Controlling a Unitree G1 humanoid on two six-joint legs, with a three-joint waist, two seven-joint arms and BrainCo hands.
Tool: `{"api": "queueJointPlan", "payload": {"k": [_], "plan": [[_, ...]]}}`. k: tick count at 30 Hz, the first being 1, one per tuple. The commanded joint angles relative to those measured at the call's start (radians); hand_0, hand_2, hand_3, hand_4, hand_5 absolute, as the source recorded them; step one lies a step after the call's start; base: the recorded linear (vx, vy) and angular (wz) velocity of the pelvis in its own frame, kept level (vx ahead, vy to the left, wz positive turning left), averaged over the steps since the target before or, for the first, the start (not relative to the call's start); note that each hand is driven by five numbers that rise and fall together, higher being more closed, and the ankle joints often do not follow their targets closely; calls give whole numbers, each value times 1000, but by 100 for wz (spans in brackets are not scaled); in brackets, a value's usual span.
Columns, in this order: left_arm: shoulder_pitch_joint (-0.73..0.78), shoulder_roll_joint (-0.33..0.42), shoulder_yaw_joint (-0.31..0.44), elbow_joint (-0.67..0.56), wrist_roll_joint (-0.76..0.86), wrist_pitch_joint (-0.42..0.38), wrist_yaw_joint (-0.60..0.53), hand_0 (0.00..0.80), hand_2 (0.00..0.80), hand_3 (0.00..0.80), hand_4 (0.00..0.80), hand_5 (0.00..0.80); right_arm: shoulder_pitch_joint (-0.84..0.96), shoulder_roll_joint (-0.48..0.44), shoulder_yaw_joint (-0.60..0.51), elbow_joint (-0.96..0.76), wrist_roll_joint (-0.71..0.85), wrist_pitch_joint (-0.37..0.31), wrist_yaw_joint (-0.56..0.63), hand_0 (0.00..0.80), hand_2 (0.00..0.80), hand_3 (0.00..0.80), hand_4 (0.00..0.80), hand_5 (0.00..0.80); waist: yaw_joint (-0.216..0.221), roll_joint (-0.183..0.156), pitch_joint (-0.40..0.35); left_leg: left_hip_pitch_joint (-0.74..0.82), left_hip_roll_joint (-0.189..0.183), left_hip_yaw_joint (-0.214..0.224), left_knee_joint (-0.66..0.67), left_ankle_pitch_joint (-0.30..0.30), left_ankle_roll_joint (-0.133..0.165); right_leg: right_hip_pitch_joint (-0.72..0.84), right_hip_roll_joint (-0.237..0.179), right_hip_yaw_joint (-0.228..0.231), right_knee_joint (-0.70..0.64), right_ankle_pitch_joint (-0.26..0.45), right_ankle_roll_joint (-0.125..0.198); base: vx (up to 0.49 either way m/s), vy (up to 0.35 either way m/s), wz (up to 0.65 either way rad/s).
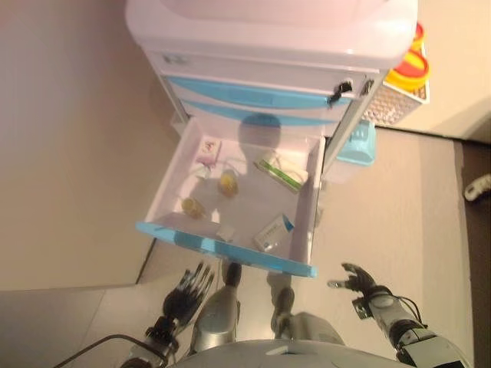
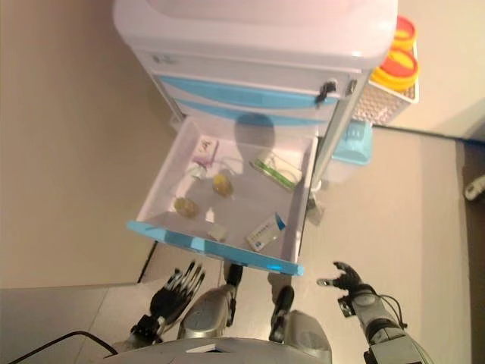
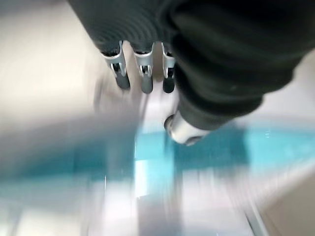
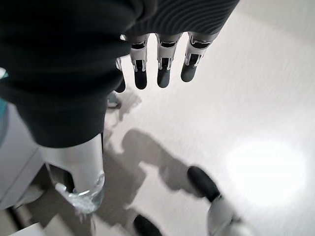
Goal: Open the drawer and pick up the medicine
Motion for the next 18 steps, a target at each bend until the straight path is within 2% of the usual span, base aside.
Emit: {"api": "queueJointPlan", "payload": {"k": [1,4,5,7,9,10,12,13,15,16,18], "plan": [[3,60,-19,19,366,-192,353,0,0,0,0,0,23,5,-53,18,-13,64,-171,0,0,0,0,0,4,-80,-21,25,-101,16,46,-190,81,-13,-24,60,46,-16,61,109,66,6],[-31,68,-126,1,628,-255,555,0,0,0,0,0,41,-16,-88,10,20,72,-307,0,0,0,0,0,-22,-86,-46,42,-102,27,56,-205,91,-3,-21,83,44,-10,64,95,53,3],[-45,75,-174,-9,710,-250,581,0,0,0,0,0,41,-35,-103,2,25,55,-360,0,0,0,0,0,-33,-87,-53,50,-101,33,54,-208,95,0,-20,93,41,-7,66,68,50,1],[-61,84,-252,-31,778,-225,630,0,0,0,0,0,33,-85,-137,-30,33,18,-425,0,0,0,0,0,-50,-88,-61,67,-98,47,48,-216,104,3,-17,114,38,-1,73,50,55,-18],[-63,87,-289,-43,788,-209,640,0,0,0,0,0,26,-121,-160,-81,35,-6,-461,0,0,0,0,0,-61,-89,-65,80,-96,59,38,-218,108,6,-15,128,33,5,78,35,60,-36],[-60,87,-321,-54,798,-187,642,0,0,0,0,0,15,-166,-191,-190,3,-44,-525,0,0,0,0,0,-77,-89,-69,100,-95,72,24,-226,114,11,-13,147,28,9,83,27,100,-33],[-43,78,-332,-63,803,-173,635,0,0,0,0,0,15,-212,-206,-411,-60,-69,-574,0,0,0,0,0,-100,-87,-80,113,-97,84,4,-228,119,7,-14,168,17,19,89,20,139,-42],[-38,74,-334,-65,802,-169,634,0,0,0,0,0,13,-227,-202,-535,-85,-47,-578,0,0,0,0,0,-109,-85,-83,119,-98,91,-5,-228,120,5,-15,175,12,24,92,11,140,-51],[-27,64,-324,-55,814,-171,625,0,0,0,0,0,5,-251,-204,-734,-180,-95,-539,0,0,0,0,0,-127,-80,-93,128,-100,102,-22,-229,123,1,-19,193,3,29,98,13,144,-43],[-27,60,-316,-52,826,-168,618,0,0,0,0,0,-4,-263,-199,-824,-204,-97,-507,0,0,0,0,0,-131,-79,-97,129,-102,106,-26,-228,124,-2,-21,198,1,30,101,13,139,-26],[-29,49,-306,-45,833,-157,614,0,0,0,0,0,-38,-278,-160,-960,-260,-140,-400,0,0,0,0,0,-134,-78,-106,131,-105,112,-35,-228,125,-7,-27,205,-4,33,107,12,122,-10]]}}
